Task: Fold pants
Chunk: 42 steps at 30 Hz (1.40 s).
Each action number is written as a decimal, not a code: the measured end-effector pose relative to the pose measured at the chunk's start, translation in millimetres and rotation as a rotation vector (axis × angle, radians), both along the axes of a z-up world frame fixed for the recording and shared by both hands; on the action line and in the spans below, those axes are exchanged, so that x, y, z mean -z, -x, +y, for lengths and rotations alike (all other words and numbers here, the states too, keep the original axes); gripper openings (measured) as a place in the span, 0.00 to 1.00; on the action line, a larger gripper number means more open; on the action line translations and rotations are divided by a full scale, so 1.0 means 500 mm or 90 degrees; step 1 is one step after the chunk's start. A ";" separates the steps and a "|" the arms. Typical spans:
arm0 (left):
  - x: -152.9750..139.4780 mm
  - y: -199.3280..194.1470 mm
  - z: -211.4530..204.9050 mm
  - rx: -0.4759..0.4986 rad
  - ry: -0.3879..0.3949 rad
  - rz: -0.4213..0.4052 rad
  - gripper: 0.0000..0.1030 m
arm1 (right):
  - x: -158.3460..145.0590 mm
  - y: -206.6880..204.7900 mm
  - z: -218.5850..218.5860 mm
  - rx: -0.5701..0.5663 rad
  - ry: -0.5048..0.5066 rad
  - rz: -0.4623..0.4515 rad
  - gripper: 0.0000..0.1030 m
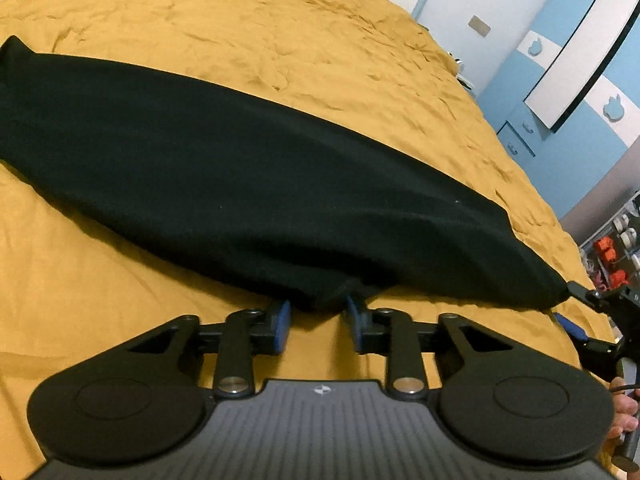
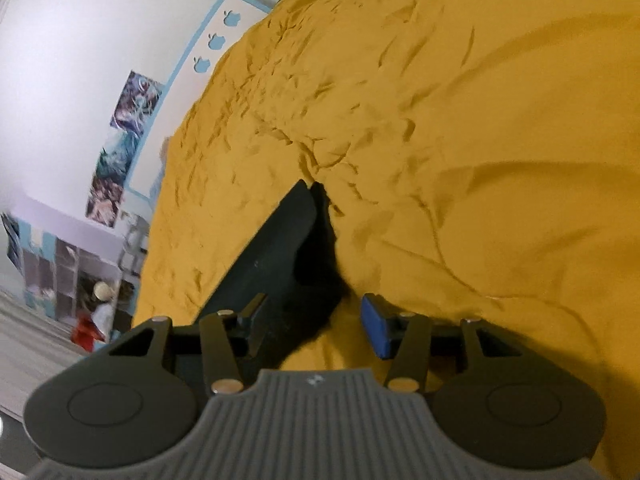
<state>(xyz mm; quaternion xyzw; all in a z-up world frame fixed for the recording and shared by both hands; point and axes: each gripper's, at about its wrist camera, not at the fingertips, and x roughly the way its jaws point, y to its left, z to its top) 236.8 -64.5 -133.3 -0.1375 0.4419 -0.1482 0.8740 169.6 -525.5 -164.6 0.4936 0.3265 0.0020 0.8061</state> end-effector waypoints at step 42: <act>-0.161 -0.032 0.366 -0.099 -0.321 -0.068 0.35 | -0.110 -0.054 0.199 -0.183 0.343 -0.051 0.34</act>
